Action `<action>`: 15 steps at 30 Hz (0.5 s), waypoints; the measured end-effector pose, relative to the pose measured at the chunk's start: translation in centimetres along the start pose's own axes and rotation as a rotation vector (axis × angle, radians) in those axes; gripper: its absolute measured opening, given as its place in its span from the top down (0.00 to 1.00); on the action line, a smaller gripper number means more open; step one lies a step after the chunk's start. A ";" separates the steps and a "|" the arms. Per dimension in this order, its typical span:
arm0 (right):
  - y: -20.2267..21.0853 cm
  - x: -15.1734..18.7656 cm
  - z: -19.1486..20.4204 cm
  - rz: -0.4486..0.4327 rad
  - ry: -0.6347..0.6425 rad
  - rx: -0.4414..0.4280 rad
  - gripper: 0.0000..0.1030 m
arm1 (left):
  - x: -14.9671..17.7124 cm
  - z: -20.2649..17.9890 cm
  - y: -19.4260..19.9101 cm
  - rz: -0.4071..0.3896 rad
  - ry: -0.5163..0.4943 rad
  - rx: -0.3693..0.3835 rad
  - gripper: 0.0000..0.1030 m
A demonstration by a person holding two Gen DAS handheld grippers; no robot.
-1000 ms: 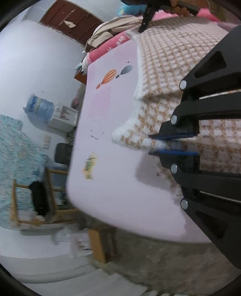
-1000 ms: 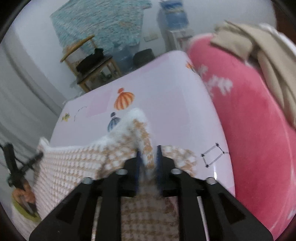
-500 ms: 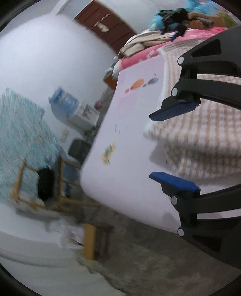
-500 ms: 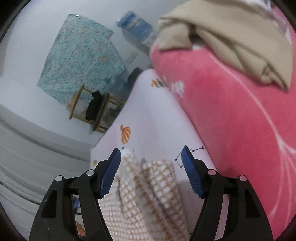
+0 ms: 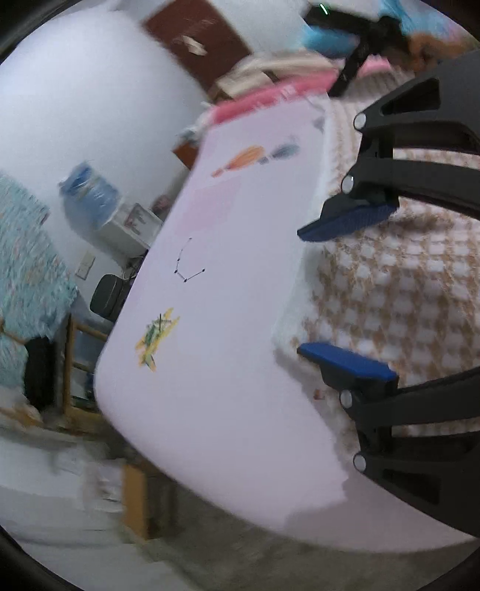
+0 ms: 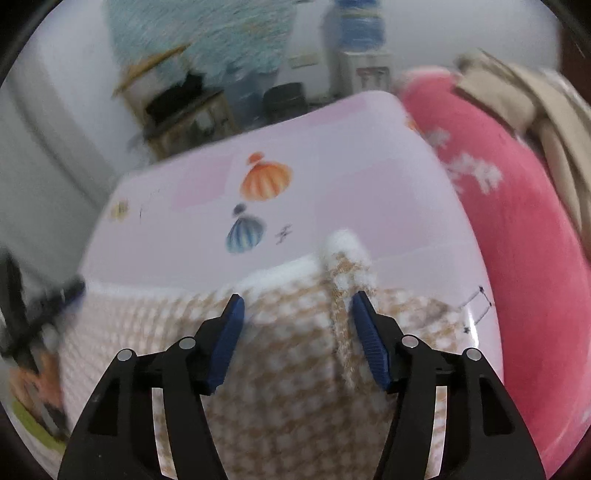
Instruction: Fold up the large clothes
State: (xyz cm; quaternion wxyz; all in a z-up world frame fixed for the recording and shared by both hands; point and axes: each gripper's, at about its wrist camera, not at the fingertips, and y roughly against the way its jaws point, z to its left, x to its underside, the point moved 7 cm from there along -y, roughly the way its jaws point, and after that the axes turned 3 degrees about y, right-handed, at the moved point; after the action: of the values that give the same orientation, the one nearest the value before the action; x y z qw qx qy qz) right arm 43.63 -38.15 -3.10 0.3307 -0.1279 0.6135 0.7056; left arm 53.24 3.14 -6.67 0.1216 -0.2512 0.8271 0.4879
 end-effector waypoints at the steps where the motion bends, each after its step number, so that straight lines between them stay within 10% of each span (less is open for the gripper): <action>1: 1.0 -0.3 -1.7 -0.026 -0.076 0.013 0.55 | -0.1 0.3 0.8 -0.013 0.003 -0.012 0.48; 4: 4.1 -0.5 -4.7 -0.082 -0.153 0.046 0.52 | -0.3 1.1 3.7 -0.087 -0.058 -0.114 0.48; 9: 8.3 1.1 -7.2 -0.137 -0.189 -0.001 0.48 | 0.3 0.9 8.0 -0.145 -0.112 -0.037 0.48; 15: 5.1 2.8 -6.3 -0.022 -0.120 -0.014 0.48 | 1.6 1.4 5.6 -0.030 -0.109 -0.018 0.50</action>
State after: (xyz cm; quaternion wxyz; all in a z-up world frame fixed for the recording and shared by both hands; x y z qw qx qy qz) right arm 36.95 -43.41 -2.05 0.3736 -0.0947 0.5861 0.7127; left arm 48.81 6.12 -3.94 0.1715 -0.2376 0.8109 0.5066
